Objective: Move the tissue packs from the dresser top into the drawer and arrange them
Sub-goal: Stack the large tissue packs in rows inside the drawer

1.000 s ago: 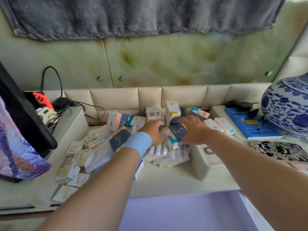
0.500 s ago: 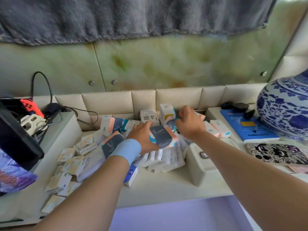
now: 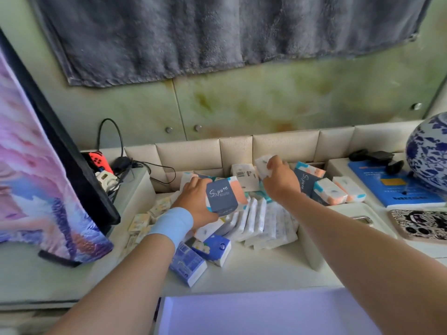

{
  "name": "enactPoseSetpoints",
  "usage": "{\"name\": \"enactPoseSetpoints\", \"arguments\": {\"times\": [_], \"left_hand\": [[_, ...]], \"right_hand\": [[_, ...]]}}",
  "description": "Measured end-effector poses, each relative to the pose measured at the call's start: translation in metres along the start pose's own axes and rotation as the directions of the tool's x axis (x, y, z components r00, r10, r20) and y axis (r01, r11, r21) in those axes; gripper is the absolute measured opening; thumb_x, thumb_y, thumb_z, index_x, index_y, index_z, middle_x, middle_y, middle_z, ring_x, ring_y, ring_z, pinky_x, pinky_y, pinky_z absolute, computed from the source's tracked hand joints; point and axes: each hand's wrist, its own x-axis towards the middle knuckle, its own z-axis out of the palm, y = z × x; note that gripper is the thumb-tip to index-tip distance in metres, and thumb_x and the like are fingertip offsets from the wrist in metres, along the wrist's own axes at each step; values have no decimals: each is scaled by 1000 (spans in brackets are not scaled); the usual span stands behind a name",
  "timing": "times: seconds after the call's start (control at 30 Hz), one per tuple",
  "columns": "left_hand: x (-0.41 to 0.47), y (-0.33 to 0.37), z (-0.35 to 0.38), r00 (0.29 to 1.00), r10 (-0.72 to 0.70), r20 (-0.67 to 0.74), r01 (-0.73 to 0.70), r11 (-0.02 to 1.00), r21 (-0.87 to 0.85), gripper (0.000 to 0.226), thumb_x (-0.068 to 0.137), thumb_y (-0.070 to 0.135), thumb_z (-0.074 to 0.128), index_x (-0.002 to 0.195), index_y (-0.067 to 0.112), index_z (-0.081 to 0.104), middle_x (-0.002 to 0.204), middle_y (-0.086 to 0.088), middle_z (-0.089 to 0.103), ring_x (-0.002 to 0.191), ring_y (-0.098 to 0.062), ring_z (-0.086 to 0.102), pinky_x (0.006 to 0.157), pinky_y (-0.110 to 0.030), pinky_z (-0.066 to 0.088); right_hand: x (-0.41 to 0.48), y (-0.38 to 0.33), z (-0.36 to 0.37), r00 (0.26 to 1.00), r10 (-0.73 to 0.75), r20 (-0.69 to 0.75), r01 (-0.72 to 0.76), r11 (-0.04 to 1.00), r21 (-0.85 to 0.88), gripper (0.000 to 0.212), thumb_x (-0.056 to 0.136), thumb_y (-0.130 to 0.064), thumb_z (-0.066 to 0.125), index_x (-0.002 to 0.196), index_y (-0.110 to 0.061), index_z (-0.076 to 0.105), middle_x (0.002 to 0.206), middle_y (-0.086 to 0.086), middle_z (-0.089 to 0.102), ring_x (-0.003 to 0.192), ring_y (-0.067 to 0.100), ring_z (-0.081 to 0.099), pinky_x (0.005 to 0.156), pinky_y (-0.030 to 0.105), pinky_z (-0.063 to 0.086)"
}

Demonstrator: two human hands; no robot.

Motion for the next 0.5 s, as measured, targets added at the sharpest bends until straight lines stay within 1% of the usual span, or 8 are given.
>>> {"name": "enactPoseSetpoints", "arguments": {"times": [0.1, 0.2, 0.27, 0.33, 0.37, 0.4, 0.47, 0.5], "left_hand": [[-12, 0, -12, 1000, 19, -8, -19, 1000, 14, 96, 61, 43, 86, 141, 25, 34, 139, 2, 34, 133, -20, 32, 109, -37, 35], [-29, 4, -22, 999, 35, -21, -35, 999, 22, 103, 56, 51, 86, 142, 25, 34, 138, 5, 34, 133, -18, 31, 110, -36, 34], [-45, 8, -26, 999, 37, -12, -37, 998, 47, 101, 58, 53, 84, 142, 28, 33, 139, 5, 33, 132, -17, 31, 109, -37, 36], [-64, 11, -28, 999, 43, 13, -44, 992, 120, 98, 62, 53, 81, 143, 29, 31, 143, 4, 31, 132, -19, 30, 108, -37, 36], [-75, 12, -28, 999, 49, 23, -52, 986, 160, 96, 64, 53, 80, 143, 29, 31, 142, 3, 31, 132, -20, 30, 108, -37, 35], [-85, 11, -27, 998, 53, 37, -59, 980, 192, 94, 65, 53, 78, 143, 28, 31, 141, 3, 33, 131, -21, 30, 109, -36, 34], [-106, 8, -23, 995, 38, 89, -58, 969, 238, 95, 66, 55, 77, 143, 26, 31, 141, 2, 33, 132, -22, 29, 110, -36, 33], [-116, 5, -21, 993, 25, 117, -54, 966, 253, 95, 66, 55, 77, 144, 26, 31, 140, 2, 32, 132, -22, 30, 109, -36, 33]], "right_hand": [[-15, -13, -22, 991, -53, -125, 63, 995, 73, 41, 86, -18, 58, 121, -33, 42, 119, 5, 53, 92, 28, 59, 77, 47, 57], [-38, -28, -51, 990, -2, -142, 41, 961, 272, 45, 85, -29, 54, 128, -38, 42, 112, 3, 52, 79, 26, 63, 67, 40, 58], [-57, -38, -63, 998, 52, -36, -35, 925, 379, 49, 87, -31, 53, 133, -40, 41, 109, 5, 58, 83, 27, 65, 69, 40, 59], [-73, -44, -68, 992, 97, 75, -120, 896, 428, 48, 90, -34, 52, 137, -37, 42, 111, 6, 61, 94, 27, 65, 75, 40, 60], [-81, -44, -69, 985, 121, 127, -165, 885, 435, 46, 92, -35, 51, 137, -34, 45, 113, 6, 61, 96, 25, 64, 74, 37, 59], [-88, -45, -69, 973, 146, 181, -210, 886, 414, 44, 93, -36, 51, 136, -31, 49, 112, 4, 62, 95, 23, 64, 74, 35, 58], [-104, -43, -68, 946, 171, 277, -262, 903, 339, 39, 92, -40, 52, 128, -28, 57, 103, 2, 66, 91, 21, 66, 80, 37, 58], [-111, -41, -66, 932, 167, 322, -264, 921, 288, 35, 91, -42, 53, 123, -27, 60, 99, 3, 68, 85, 20, 67, 77, 36, 59]]}}
